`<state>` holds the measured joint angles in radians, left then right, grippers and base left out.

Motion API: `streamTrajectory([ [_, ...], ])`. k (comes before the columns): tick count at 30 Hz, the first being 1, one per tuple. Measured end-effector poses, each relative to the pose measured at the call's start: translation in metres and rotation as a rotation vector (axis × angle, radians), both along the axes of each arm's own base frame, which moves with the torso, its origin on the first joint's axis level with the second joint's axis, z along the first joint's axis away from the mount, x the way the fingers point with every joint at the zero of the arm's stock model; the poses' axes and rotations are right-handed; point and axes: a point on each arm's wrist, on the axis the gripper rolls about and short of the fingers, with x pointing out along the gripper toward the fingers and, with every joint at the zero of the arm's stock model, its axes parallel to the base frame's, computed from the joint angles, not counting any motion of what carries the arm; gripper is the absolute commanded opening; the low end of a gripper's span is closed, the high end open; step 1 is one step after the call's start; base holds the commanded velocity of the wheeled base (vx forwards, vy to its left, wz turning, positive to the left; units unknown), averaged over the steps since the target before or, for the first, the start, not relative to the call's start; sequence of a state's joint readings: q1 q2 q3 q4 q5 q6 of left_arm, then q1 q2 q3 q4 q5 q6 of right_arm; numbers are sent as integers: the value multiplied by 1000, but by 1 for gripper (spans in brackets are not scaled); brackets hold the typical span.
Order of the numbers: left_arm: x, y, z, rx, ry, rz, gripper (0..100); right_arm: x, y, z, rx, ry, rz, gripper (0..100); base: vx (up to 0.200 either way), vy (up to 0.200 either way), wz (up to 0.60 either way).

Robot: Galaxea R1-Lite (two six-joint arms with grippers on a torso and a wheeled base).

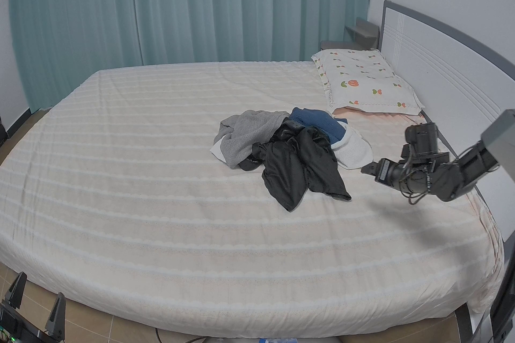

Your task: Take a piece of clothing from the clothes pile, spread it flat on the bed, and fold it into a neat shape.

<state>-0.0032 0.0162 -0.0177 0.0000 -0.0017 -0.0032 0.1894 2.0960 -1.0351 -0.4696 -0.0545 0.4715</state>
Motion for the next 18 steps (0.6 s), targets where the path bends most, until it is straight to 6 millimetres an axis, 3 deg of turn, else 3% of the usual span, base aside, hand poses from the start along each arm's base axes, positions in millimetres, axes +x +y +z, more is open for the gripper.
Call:
streamTrajectory([
  [3,0,0,0,-1,0,0,100,33,11,-23,9,-10,-28,100,0,0,0],
  [8,0,0,0,-4,0,0,100,68,29,-63,17,-10,-55,100,0,0,0],
  [13,0,0,0,-6,0,0,100,85,42,-91,17,-4,-52,100,0,0,0],
  [18,0,0,0,-7,0,0,100,94,51,-104,19,-9,-44,100,0,0,0],
])
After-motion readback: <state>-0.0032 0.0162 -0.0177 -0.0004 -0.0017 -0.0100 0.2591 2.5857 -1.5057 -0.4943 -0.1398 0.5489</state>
